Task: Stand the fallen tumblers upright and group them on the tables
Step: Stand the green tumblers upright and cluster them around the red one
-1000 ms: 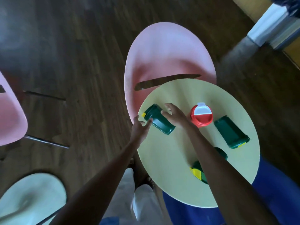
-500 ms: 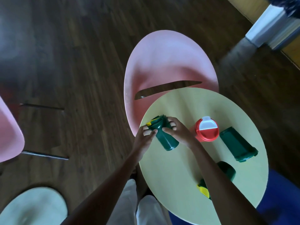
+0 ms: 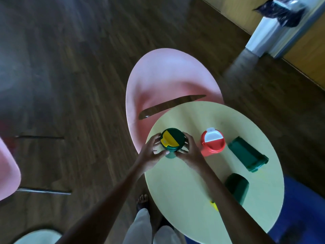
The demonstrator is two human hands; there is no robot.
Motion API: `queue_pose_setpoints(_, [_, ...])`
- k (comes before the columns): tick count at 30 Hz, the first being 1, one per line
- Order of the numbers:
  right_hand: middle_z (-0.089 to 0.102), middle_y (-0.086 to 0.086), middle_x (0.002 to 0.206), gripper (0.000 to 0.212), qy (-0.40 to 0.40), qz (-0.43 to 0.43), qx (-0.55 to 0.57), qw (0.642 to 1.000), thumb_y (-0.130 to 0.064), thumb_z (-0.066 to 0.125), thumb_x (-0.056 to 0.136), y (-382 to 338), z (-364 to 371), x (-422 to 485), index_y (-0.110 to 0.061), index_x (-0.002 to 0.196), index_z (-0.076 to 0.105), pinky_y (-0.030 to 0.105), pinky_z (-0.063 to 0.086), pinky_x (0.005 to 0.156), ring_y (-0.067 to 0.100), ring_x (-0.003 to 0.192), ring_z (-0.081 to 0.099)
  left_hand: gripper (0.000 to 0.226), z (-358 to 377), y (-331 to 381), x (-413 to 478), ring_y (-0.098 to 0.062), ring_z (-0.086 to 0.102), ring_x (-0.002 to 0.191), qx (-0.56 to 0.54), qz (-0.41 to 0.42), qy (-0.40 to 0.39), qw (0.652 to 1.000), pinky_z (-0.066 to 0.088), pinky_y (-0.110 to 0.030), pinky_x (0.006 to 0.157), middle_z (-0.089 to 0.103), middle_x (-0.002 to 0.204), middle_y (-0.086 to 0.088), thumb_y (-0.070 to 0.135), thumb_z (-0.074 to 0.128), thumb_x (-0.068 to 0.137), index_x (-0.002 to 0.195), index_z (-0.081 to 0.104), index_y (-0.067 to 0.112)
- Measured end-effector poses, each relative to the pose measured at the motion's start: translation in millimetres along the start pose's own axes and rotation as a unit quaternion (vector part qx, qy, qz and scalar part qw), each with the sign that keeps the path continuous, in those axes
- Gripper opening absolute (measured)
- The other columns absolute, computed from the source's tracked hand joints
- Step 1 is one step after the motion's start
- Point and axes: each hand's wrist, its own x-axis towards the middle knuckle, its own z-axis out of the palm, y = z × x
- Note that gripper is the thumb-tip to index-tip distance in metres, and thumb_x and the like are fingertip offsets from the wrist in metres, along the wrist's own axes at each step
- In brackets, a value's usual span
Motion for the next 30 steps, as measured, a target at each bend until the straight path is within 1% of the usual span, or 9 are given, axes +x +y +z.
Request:
queue_pose_setpoints(5, [0.046,-0.011,0.134,0.086,-0.006,-0.003,-0.018,1.000,-0.015,0.076,0.069,6,1,-12,-0.031,0.138,0.027,0.039,0.045,0.103,0.016,0.129,0.047,0.075,5,-3,-8,-0.013,0.057,0.116,0.018,0.003,0.000,1.000,0.052,-0.035,0.089,0.050,0.135,0.011,0.036,0.077,0.070,0.134,0.040,0.031])
queue_pose_setpoints(9, [0.030,-0.003,0.151,0.093,-0.014,0.017,-0.027,0.999,-0.011,0.072,0.081,11,2,-25,-0.021,0.150,0.010,0.031,0.040,0.101,0.011,0.132,0.039,0.067,14,-5,-17,-0.009,0.058,0.109,0.023,-0.013,0.037,0.999,0.052,-0.027,0.082,0.051,0.129,0.008,0.025,0.076,0.078,0.135,0.040,0.022])
queue_pose_setpoints(13, [0.049,-0.005,0.132,0.061,0.034,0.028,-0.025,0.999,-0.016,0.065,0.087,12,-16,-66,-0.026,0.140,0.036,0.031,0.045,0.099,0.010,0.120,0.050,0.047,43,-18,-45,0.004,0.061,0.083,0.054,-0.064,0.077,0.994,0.045,-0.005,0.063,0.061,0.112,0.002,0.026,0.071,0.083,0.124,0.049,0.019])
queue_pose_setpoints(17, [0.065,-0.012,0.112,0.030,0.154,0.012,-0.035,0.987,-0.020,0.059,0.088,39,-55,-135,-0.030,0.116,0.057,0.023,0.045,0.097,0.001,0.109,0.058,0.038,92,-28,-65,0.005,0.062,0.082,0.084,-0.030,-0.035,0.995,0.044,-0.006,0.065,0.065,0.107,-0.002,0.021,0.071,0.083,0.118,0.055,0.019])
queue_pose_setpoints(20, [0.065,-0.010,0.111,0.022,0.278,0.013,-0.050,0.959,-0.034,0.056,0.087,69,-86,-182,-0.034,0.109,0.059,0.012,0.042,0.092,-0.001,0.107,0.058,0.043,134,-21,-67,-0.005,0.063,0.095,0.113,0.009,-0.146,0.983,0.049,-0.016,0.078,0.063,0.111,0.000,0.026,0.071,0.082,0.121,0.056,0.021])
queue_pose_setpoints(22, [0.062,-0.007,0.112,0.021,0.318,0.032,-0.045,0.947,-0.039,0.055,0.085,90,-98,-202,-0.039,0.106,0.057,0.016,0.043,0.092,0.001,0.106,0.057,0.050,160,-17,-70,-0.004,0.059,0.103,0.134,0.035,-0.213,0.967,0.046,-0.013,0.085,0.061,0.116,0.002,0.030,0.072,0.079,0.126,0.054,0.024])
queue_pose_setpoints(25, [0.058,0.000,0.120,0.030,0.288,0.095,0.015,0.953,-0.018,0.064,0.088,119,-98,-216,-0.042,0.104,0.055,0.030,0.047,0.093,0.009,0.115,0.054,0.063,183,-16,-74,0.005,0.051,0.107,0.157,0.068,-0.275,0.946,0.037,-0.004,0.084,0.055,0.123,0.011,0.029,0.075,0.074,0.131,0.048,0.030])
queue_pose_setpoints(28, [0.055,0.004,0.129,0.034,0.250,0.118,0.113,0.954,-0.019,0.067,0.083,130,-92,-220,-0.034,0.110,0.054,0.020,0.048,0.083,0.017,0.121,0.053,0.065,192,-16,-75,0.006,0.051,0.108,0.156,0.085,-0.274,0.945,0.044,-0.010,0.082,0.052,0.124,0.015,0.026,0.074,0.074,0.128,0.043,0.047])
queue_pose_setpoints(30, [0.056,0.009,0.129,0.037,0.250,0.110,0.168,0.947,-0.008,0.066,0.085,134,-87,-220,-0.023,0.115,0.052,0.019,0.051,0.079,0.018,0.113,0.060,0.062,194,-18,-73,-0.003,0.059,0.101,0.145,0.088,-0.261,0.950,0.051,-0.020,0.082,0.059,0.120,0.009,0.027,0.072,0.074,0.124,0.044,0.053])
